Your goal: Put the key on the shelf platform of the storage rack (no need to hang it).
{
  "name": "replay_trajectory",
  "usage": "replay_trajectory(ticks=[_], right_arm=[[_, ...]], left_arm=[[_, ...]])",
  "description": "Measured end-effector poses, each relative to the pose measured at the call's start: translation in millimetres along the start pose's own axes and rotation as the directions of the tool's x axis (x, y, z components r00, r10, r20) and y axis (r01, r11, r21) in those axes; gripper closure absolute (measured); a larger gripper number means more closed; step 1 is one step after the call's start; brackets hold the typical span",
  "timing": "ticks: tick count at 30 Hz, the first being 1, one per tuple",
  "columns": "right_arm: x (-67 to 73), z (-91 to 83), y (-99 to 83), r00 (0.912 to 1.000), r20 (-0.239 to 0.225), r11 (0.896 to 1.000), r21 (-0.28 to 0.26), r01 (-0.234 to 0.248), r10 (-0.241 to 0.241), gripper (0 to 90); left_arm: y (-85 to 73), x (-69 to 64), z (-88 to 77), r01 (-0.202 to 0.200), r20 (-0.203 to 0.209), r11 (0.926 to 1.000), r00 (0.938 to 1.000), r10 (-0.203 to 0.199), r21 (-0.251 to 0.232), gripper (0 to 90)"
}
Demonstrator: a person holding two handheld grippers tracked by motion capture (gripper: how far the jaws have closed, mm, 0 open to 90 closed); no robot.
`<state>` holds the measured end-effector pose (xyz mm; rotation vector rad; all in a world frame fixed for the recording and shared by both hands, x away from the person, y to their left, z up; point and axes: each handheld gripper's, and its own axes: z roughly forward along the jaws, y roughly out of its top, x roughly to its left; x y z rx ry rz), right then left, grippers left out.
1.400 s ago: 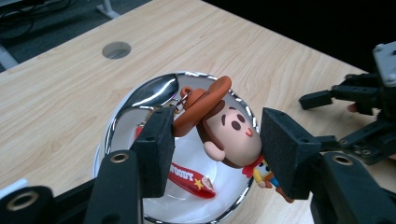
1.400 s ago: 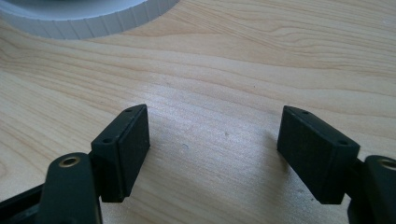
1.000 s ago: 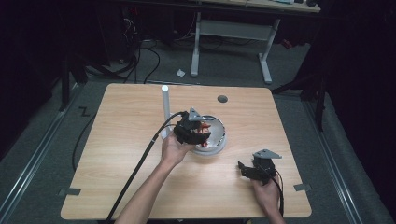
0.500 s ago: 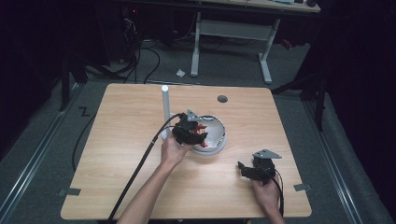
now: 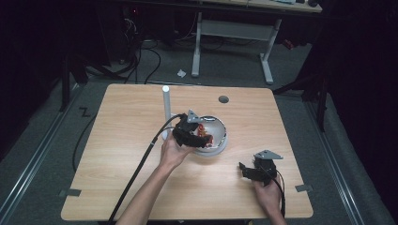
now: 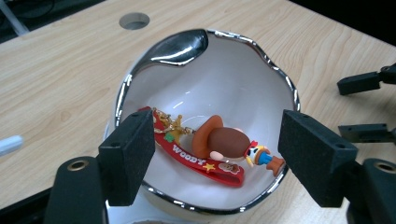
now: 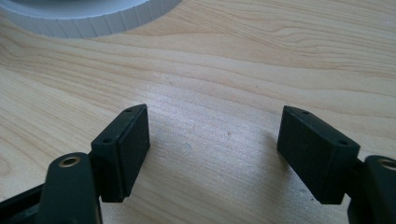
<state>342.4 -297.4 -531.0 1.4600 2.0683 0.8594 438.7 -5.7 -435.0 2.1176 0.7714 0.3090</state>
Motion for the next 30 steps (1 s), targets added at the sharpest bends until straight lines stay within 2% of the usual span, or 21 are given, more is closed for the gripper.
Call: replay_trajectory(ticks=[4, 6, 30], right_arm=[[0.0, 0.0, 0.0, 1.0, 0.0, 1.0, 0.0, 0.001, -0.001, 25.5], [-0.1, 0.0, 0.0, 1.0, 0.0, 1.0, 0.0, 0.001, -0.001, 25.5], [-0.2, 0.0, 0.0, 1.0, -0.001, 1.0, 0.001, 0.0, 0.0, 25.4]], left_arm=[[0.6, 1.5, -9.5, -0.002, 0.004, 0.9998, 1.0, 0.002, -0.021, 29.1], [1.2, 4.1, -19.6, 0.004, 0.015, 0.9995, 0.9999, -0.004, -0.031, 29.5], [-9.8, 13.0, -67.2, 0.015, 0.037, 0.9965, 0.9992, -0.012, -0.083, 27.5]])
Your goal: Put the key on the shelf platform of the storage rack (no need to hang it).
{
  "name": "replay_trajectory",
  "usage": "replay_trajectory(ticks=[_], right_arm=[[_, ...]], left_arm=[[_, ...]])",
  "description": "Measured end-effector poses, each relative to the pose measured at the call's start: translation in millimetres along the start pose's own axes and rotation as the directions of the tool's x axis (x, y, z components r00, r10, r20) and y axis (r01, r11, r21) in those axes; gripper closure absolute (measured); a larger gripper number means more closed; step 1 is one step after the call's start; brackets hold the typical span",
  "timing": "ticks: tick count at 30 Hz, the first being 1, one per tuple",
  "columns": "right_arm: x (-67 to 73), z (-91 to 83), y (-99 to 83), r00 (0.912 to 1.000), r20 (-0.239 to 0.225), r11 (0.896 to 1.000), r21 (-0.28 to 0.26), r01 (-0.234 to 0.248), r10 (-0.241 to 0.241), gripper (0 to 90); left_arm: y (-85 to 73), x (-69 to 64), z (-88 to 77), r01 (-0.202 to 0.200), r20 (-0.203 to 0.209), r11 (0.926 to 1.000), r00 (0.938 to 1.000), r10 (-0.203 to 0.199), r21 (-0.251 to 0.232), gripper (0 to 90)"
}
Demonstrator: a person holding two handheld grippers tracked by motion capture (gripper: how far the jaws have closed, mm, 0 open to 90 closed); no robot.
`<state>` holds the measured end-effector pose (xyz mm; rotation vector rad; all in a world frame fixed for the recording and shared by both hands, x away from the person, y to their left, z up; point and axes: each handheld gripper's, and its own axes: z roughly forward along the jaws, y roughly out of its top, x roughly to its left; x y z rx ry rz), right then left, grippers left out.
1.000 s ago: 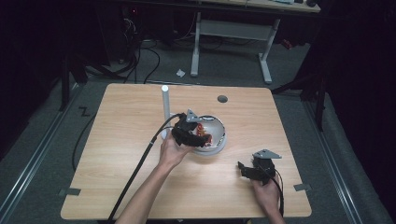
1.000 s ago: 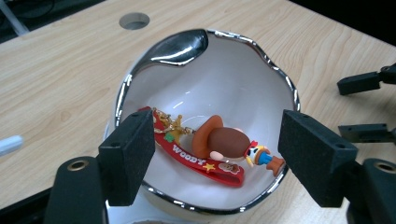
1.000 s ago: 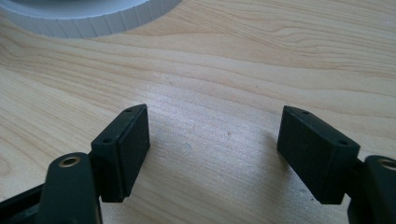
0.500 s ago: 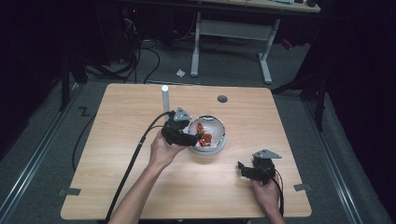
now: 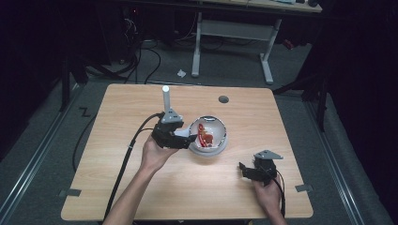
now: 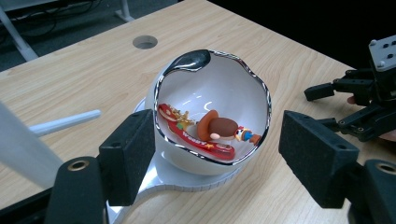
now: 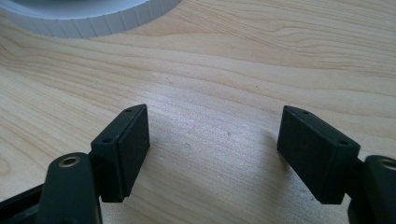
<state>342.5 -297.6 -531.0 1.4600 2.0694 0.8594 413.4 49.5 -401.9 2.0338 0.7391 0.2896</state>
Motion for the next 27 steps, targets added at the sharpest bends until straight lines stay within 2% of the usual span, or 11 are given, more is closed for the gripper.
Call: replay_trajectory(ticks=[18, 27], right_arm=[[0.0, 0.0, 0.0, 1.0, 0.0, 1.0, 0.0, 0.0, 0.0, 25.4], [0.0, 0.0, 0.0, 1.0, 0.0, 1.0, 0.0, 0.0, 0.0, 25.4]], left_arm=[[-15.2, 11.4, -34.0, 0.013, -0.03, 0.9997, 0.9995, -0.014, -0.022, 25.1], [-22.8, 16.9, -50.9, 0.031, -0.045, 0.9987, 0.9985, -0.032, -0.041, 24.4]])
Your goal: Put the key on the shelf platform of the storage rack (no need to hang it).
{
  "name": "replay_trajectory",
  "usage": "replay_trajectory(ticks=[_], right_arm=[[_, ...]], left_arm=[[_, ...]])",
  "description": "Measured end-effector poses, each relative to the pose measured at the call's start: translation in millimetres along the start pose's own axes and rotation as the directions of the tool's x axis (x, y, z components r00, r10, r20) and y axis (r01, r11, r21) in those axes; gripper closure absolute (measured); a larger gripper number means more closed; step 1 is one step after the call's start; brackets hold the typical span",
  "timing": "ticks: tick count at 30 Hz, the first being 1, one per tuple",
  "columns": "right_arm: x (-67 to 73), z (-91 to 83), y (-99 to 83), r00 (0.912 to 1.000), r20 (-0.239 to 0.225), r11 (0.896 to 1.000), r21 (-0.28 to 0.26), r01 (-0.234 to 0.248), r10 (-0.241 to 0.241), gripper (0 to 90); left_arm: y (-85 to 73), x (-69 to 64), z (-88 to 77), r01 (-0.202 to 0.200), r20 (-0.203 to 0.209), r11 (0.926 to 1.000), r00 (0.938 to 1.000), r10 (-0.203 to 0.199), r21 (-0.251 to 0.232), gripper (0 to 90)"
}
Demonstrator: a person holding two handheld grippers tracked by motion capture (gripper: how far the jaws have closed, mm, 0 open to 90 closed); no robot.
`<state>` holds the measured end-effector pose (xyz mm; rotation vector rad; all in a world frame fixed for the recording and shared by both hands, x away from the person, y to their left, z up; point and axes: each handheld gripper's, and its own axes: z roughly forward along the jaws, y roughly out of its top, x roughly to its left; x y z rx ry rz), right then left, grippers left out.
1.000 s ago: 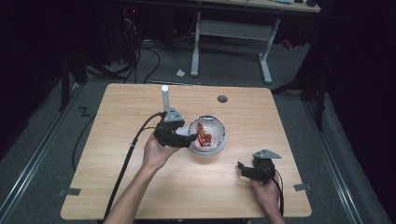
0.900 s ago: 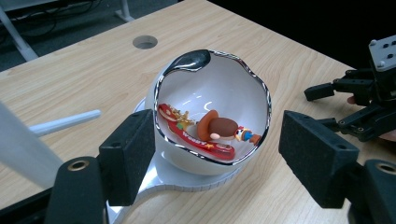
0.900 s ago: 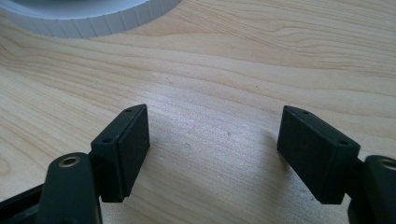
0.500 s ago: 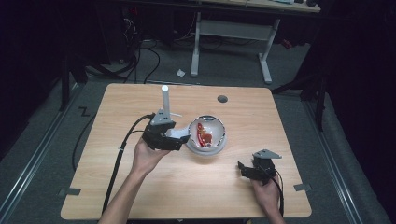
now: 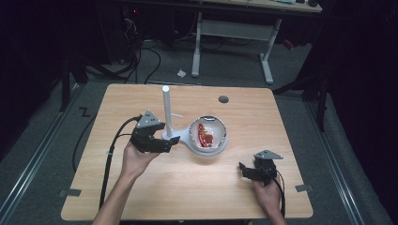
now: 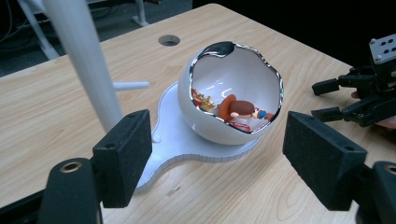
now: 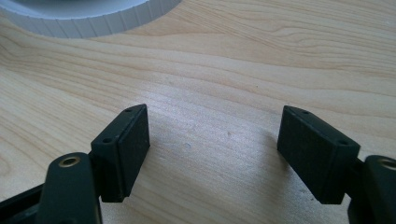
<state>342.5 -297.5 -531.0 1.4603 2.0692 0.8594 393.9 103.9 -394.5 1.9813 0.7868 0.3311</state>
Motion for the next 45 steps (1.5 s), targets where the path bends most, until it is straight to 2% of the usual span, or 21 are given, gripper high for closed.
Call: replay_trajectory(ticks=[22, 28, 37, 45], right_arm=[[0.1, 0.0, 0.0, 1.0, 0.001, 1.0, -0.001, 0.001, -0.001, 25.4], [0.1, 0.0, 0.0, 1.0, 0.001, 1.0, -0.001, 0.001, -0.001, 25.4], [0.1, 0.0, 0.0, 1.0, 0.001, 1.0, -0.001, 0.0, 0.0, 25.4], [0.1, 0.0, 0.0, 1.0, 0.001, 1.0, -0.001, 0.0, 0.0, 25.4]], left_arm=[[-29.1, 17.1, -31.4, 0.056, -0.046, 0.9978, 0.9973, -0.058, -0.034, 24.0], [-38.4, 20.6, -33.7, 0.078, -0.042, 0.9966, 0.996, -0.079, -0.026, 24.0], [-52.4, 23.7, -36.2, 0.094, -0.057, 0.9954, 0.9939, -0.095, -0.018, 23.9], [-64.0, 26.5, -38.2, 0.113, -0.053, 0.9933, 0.9921, -0.114, -0.025, 23.4]])
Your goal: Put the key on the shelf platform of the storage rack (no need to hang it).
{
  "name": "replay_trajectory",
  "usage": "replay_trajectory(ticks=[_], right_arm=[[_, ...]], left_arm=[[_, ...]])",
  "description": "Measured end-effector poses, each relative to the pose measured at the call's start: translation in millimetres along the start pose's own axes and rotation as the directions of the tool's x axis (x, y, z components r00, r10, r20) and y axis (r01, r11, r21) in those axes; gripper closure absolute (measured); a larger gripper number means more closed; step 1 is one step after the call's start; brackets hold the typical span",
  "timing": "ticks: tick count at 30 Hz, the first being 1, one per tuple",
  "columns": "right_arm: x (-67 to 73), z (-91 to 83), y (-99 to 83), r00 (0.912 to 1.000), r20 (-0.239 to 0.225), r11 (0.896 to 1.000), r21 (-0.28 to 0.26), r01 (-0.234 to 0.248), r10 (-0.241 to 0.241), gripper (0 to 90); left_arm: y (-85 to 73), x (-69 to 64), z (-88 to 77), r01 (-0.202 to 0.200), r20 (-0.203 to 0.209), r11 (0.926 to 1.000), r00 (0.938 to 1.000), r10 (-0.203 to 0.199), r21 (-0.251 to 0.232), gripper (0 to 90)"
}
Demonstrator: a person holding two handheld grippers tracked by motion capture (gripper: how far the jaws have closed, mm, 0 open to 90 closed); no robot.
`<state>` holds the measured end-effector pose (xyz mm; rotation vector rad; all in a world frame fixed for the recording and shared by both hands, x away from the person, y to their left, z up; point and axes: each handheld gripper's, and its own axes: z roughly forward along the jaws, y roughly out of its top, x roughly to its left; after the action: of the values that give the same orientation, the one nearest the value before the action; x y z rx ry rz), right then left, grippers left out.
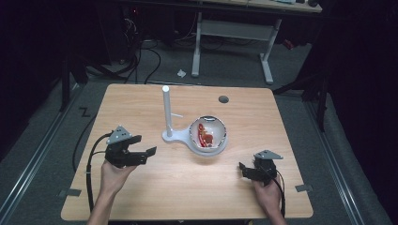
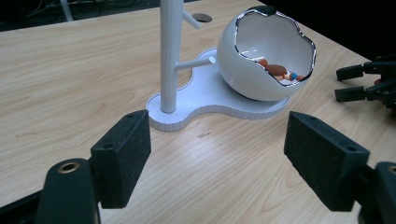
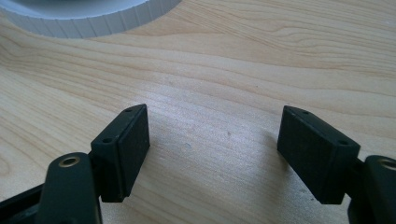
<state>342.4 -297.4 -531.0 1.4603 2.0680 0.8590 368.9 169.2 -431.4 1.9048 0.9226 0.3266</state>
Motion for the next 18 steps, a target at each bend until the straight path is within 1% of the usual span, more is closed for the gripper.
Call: replay_trajectory(ticks=[7, 18], right_arm=[[0.0, 0.0, 0.0, 1.0, 0.0, 1.0, 0.001, -0.001, 0.001, 25.4], [0.0, 0.0, 0.0, 1.0, 0.0, 1.0, 0.001, -0.001, 0.001, 25.4]], left_arm=[[-8.7, 1.0, 0.1, 0.007, 0.002, 1.0, 1.0, -0.007, 0.005, 22.9], [-25.3, 3.5, 3.1, 0.027, -0.014, 0.9995, 0.9995, -0.027, 0.014, 22.5]])
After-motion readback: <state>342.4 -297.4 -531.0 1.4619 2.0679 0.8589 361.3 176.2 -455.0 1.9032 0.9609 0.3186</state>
